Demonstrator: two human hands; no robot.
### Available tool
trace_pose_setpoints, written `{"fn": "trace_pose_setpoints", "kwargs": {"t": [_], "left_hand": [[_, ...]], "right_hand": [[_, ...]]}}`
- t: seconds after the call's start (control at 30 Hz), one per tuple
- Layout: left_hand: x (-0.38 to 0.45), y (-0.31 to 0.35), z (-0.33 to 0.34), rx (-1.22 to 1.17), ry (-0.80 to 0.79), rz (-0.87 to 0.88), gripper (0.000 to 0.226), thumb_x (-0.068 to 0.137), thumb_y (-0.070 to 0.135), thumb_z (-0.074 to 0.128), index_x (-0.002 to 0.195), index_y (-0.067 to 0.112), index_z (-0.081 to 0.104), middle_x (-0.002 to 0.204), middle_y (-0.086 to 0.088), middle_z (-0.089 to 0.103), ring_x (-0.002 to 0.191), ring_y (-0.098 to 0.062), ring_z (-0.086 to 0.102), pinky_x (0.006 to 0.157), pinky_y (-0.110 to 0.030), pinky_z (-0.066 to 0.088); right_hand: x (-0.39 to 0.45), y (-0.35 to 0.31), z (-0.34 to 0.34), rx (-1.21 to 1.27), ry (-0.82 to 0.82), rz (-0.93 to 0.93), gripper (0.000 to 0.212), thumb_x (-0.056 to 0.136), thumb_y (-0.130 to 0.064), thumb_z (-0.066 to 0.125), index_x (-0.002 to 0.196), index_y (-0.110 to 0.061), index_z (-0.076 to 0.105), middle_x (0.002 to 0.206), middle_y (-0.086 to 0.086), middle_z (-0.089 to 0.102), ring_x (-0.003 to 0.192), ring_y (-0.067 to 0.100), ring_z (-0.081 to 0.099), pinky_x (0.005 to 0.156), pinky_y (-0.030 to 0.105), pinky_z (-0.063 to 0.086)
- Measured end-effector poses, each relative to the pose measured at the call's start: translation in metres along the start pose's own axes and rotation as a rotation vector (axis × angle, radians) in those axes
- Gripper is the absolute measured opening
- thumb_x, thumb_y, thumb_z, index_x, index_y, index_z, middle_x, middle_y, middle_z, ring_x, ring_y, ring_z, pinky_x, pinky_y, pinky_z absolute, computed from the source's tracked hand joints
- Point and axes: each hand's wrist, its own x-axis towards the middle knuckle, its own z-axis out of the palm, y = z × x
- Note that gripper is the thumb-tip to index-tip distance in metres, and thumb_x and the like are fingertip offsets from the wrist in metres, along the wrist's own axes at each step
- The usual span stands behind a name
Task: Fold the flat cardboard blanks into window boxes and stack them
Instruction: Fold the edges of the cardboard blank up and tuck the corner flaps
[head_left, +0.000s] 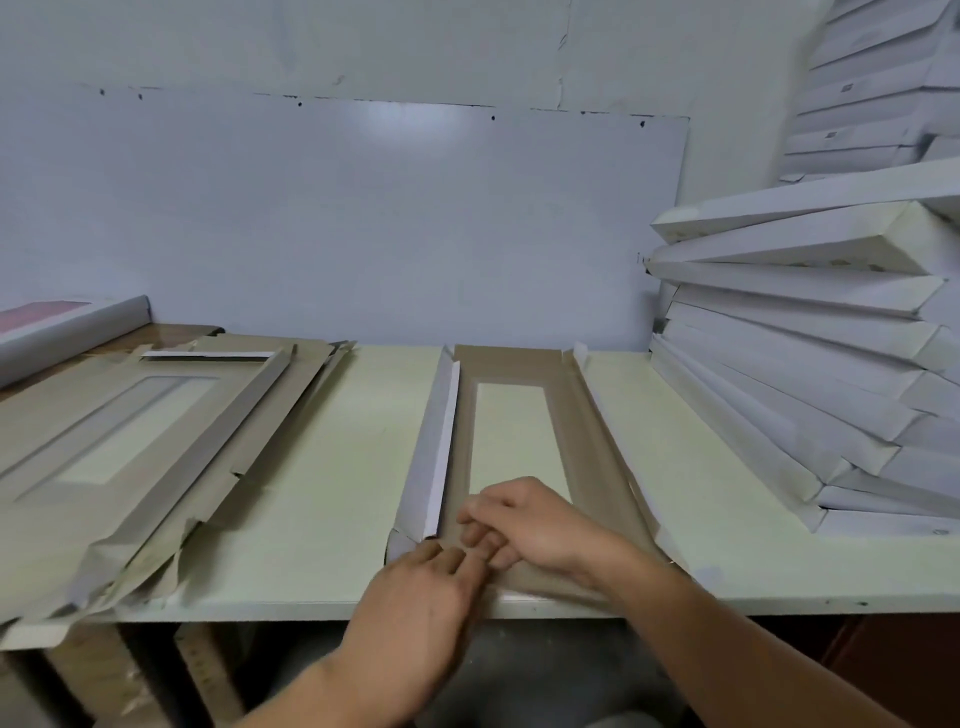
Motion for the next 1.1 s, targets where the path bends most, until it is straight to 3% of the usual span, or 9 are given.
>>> {"fn": "trace_pose_setpoints", "kwargs": {"t": [0.1, 0.17, 0.23, 0.37, 0.53, 0.63, 0.77, 0.97, 1.1], "left_hand": [[0.01, -0.003, -0.005, 0.028, -0.036, -0.117, 0.041, 0.065, 0.036, 0.083, 0.068, 0.026, 0.044, 0.052, 0.007, 0.05, 0.045, -0.014, 0.048, 0.038, -0.025, 0.024], [0.016, -0.004, -0.003, 0.044, -0.071, -0.19, 0.037, 0.078, 0.04, 0.07, 0.077, 0.025, 0.035, 0.061, 0.006, 0.055, 0.053, -0.018, 0.047, 0.043, -0.027, 0.028], [0.021, -0.005, 0.001, 0.014, -0.106, -0.286, 0.021, 0.091, 0.04, 0.053, 0.091, 0.026, 0.037, 0.079, 0.004, 0.059, 0.068, -0.021, 0.049, 0.05, -0.031, 0.035], [0.026, -0.001, 0.004, 0.108, -0.141, -0.229, 0.029, 0.059, 0.015, 0.076, 0.084, 0.018, 0.061, 0.071, -0.001, 0.058, 0.057, -0.026, 0.053, 0.042, -0.031, 0.037], [0.02, -0.005, 0.008, 0.192, -0.119, -0.025, 0.014, 0.073, 0.02, 0.066, 0.061, 0.02, 0.059, 0.065, 0.003, 0.059, 0.065, -0.023, 0.057, 0.067, -0.036, 0.052], [0.011, -0.015, 0.009, 0.161, -0.21, 0.002, 0.035, 0.089, 0.05, 0.057, 0.069, 0.022, 0.061, 0.069, 0.007, 0.06, 0.066, -0.02, 0.057, 0.059, -0.031, 0.046], [0.011, -0.03, -0.001, 0.154, -0.238, 0.064, 0.034, 0.099, 0.047, 0.041, 0.083, 0.022, 0.058, 0.084, 0.004, 0.062, 0.078, -0.022, 0.058, 0.064, -0.031, 0.039], [0.02, -0.043, -0.007, 0.164, -0.34, 0.175, 0.038, 0.101, 0.051, 0.03, 0.095, 0.019, 0.051, 0.097, -0.001, 0.061, 0.088, -0.03, 0.056, 0.067, -0.034, 0.027], [0.018, -0.046, -0.014, 0.134, -0.401, 0.19, 0.032, 0.099, 0.049, 0.034, 0.094, 0.021, 0.048, 0.093, -0.001, 0.06, 0.083, -0.03, 0.054, 0.064, -0.036, 0.029]], "right_hand": [[-0.026, 0.003, -0.03, -0.278, 0.012, -0.034, 0.037, 0.101, -0.049, 0.043, 0.092, -0.024, 0.07, 0.084, -0.008, 0.072, 0.074, 0.004, 0.065, 0.072, 0.025, 0.051], [-0.042, 0.009, -0.048, -0.596, 0.11, -0.096, 0.04, 0.1, -0.052, 0.038, 0.077, -0.026, 0.059, 0.073, -0.013, 0.062, 0.067, 0.002, 0.055, 0.07, 0.026, 0.047], [-0.056, 0.017, -0.057, -0.914, 0.263, -0.108, 0.03, 0.099, -0.046, 0.038, 0.087, -0.028, 0.06, 0.083, -0.015, 0.063, 0.076, 0.004, 0.056, 0.075, 0.031, 0.05], [-0.075, 0.039, -0.026, -1.038, 0.585, -0.446, 0.022, 0.091, -0.022, 0.063, 0.11, -0.017, 0.071, 0.112, -0.001, 0.07, 0.104, 0.022, 0.065, 0.091, 0.033, 0.053], [-0.085, 0.065, 0.008, -1.143, 0.351, -0.4, 0.06, 0.094, -0.046, 0.055, 0.147, -0.019, 0.046, 0.156, -0.007, 0.037, 0.143, 0.013, 0.036, 0.119, 0.038, 0.026], [-0.091, 0.073, 0.0, -1.174, 0.444, -0.392, 0.058, 0.071, -0.031, 0.088, 0.121, -0.011, 0.07, 0.129, 0.002, 0.066, 0.116, 0.018, 0.065, 0.09, 0.044, 0.056], [-0.092, 0.072, -0.009, -1.129, 0.547, -0.451, 0.047, 0.06, -0.019, 0.094, 0.102, -0.009, 0.076, 0.107, 0.002, 0.073, 0.097, 0.02, 0.072, 0.077, 0.035, 0.06], [-0.078, 0.044, -0.022, -1.19, 0.263, -0.266, 0.032, 0.098, -0.037, 0.049, 0.125, -0.021, 0.058, 0.129, -0.007, 0.048, 0.121, 0.015, 0.043, 0.096, 0.024, 0.035], [-0.072, 0.022, -0.035, -1.17, 0.069, -0.102, 0.018, 0.097, -0.029, 0.047, 0.099, -0.018, 0.061, 0.107, 0.001, 0.057, 0.101, 0.02, 0.052, 0.086, 0.036, 0.044]]}}
